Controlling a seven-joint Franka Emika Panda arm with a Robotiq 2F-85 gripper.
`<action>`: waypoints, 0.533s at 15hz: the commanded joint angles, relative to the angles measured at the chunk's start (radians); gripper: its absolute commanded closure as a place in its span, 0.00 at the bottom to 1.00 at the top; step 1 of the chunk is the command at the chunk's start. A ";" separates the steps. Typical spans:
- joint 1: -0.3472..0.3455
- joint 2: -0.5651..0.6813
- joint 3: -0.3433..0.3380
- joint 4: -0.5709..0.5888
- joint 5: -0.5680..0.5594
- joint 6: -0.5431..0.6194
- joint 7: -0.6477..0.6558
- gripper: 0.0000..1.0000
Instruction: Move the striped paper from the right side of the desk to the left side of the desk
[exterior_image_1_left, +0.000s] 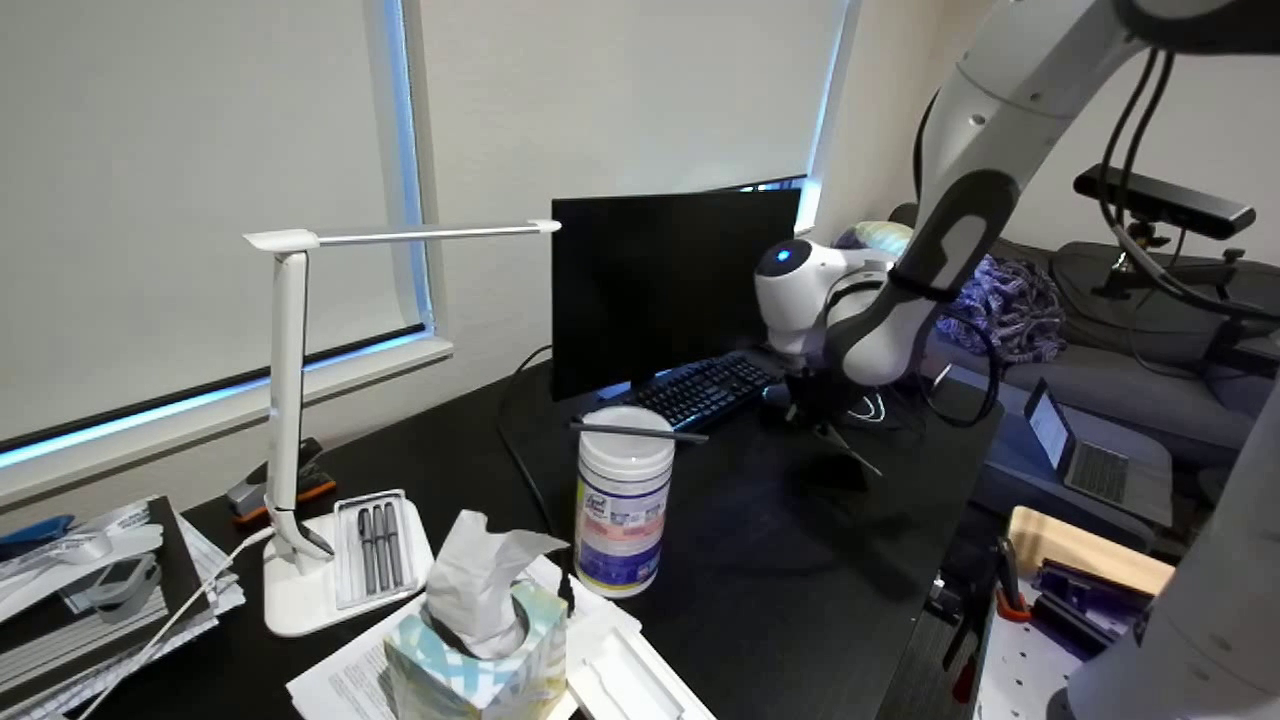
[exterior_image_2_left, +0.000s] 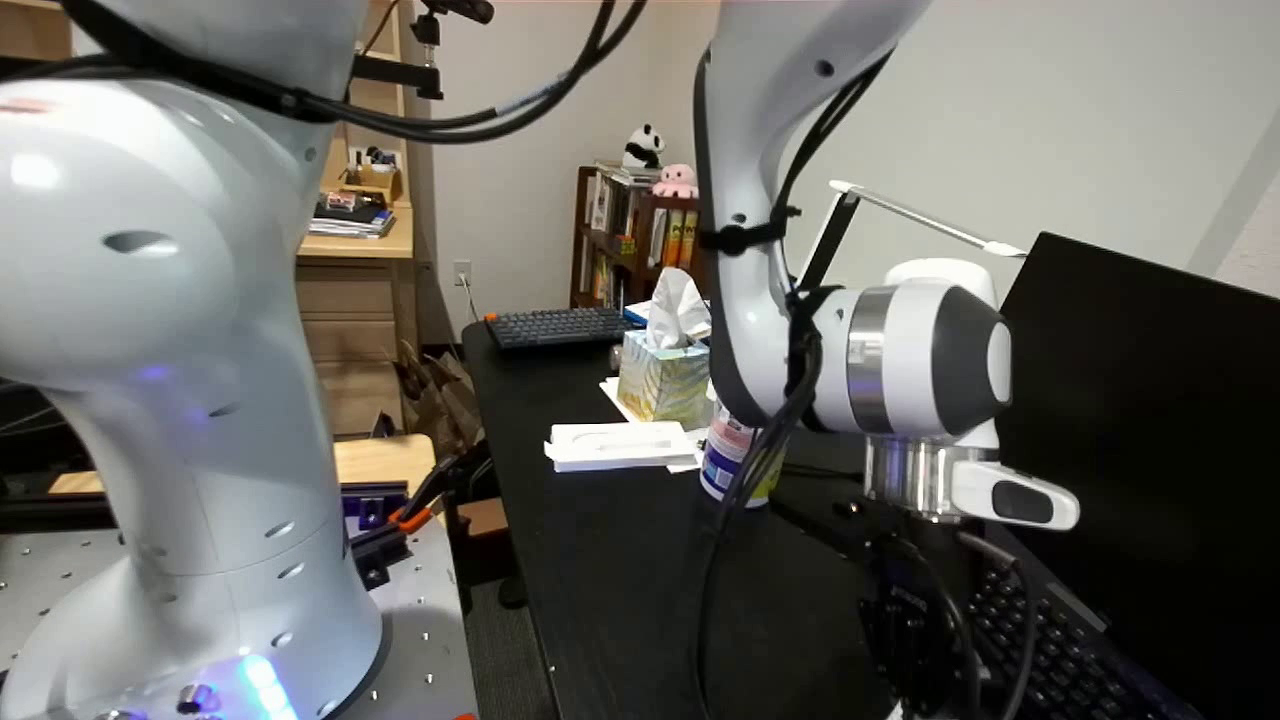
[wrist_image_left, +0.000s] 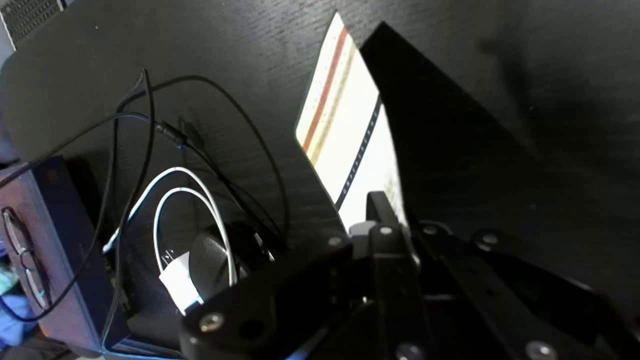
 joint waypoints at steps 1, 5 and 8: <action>-0.083 -0.253 0.083 -0.164 0.072 -0.033 -0.263 1.00; -0.082 -0.483 0.133 -0.302 0.217 -0.097 -0.537 1.00; 0.024 -0.614 0.095 -0.335 0.384 -0.212 -0.744 1.00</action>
